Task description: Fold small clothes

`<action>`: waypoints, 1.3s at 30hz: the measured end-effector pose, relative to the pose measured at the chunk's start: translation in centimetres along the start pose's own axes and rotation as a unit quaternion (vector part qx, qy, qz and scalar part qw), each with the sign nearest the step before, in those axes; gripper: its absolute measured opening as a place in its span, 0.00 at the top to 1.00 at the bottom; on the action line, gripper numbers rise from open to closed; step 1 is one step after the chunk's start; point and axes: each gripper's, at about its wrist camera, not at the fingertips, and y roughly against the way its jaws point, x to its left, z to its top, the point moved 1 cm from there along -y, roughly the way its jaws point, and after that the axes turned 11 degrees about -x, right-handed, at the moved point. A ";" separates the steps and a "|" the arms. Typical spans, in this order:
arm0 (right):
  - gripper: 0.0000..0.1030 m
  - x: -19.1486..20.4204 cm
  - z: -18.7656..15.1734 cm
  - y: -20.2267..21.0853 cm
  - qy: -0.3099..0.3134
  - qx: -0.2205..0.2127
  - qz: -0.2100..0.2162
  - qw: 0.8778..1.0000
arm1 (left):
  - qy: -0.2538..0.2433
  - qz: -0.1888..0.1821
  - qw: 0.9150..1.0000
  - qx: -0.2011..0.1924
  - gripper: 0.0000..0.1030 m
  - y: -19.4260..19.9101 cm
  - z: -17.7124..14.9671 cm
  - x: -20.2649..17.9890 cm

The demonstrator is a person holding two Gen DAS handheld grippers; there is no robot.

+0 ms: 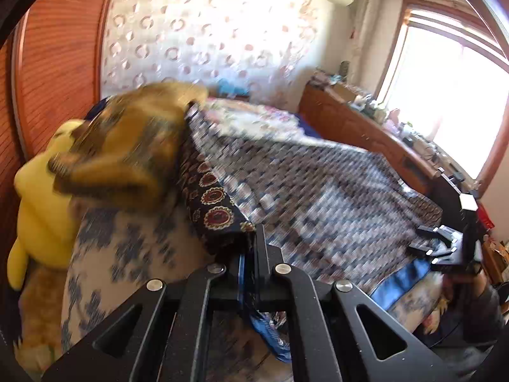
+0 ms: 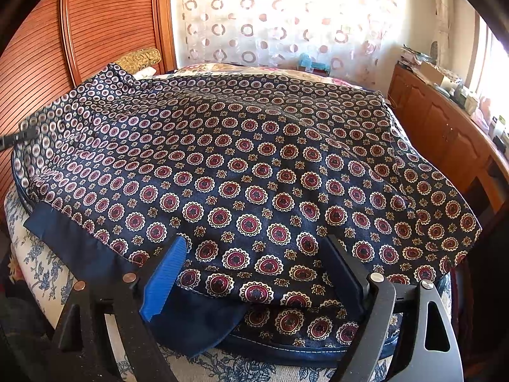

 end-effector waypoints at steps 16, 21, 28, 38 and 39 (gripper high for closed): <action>0.15 -5.4 0.7 3.9 -0.058 -0.053 -0.022 0.997 | -0.079 -0.166 0.983 -0.013 0.95 -7.7 6.8 -16.4; 0.15 -7.2 -0.1 5.1 -0.079 -0.064 -0.039 0.994 | -0.112 -0.209 0.972 0.000 0.95 -9.6 8.0 -22.0; 0.15 -8.4 -0.6 5.7 -0.096 -0.071 -0.050 0.992 | -0.150 -0.215 0.965 0.019 0.65 -9.9 7.2 -23.9; 0.15 -8.0 -0.5 5.0 -0.094 -0.073 -0.034 0.992 | -0.126 -0.170 0.977 0.017 0.24 -9.9 6.1 -19.1; 0.15 -8.0 -0.3 4.8 -0.092 -0.073 -0.032 0.993 | -0.123 -0.163 0.979 0.016 0.24 -9.7 5.8 -18.4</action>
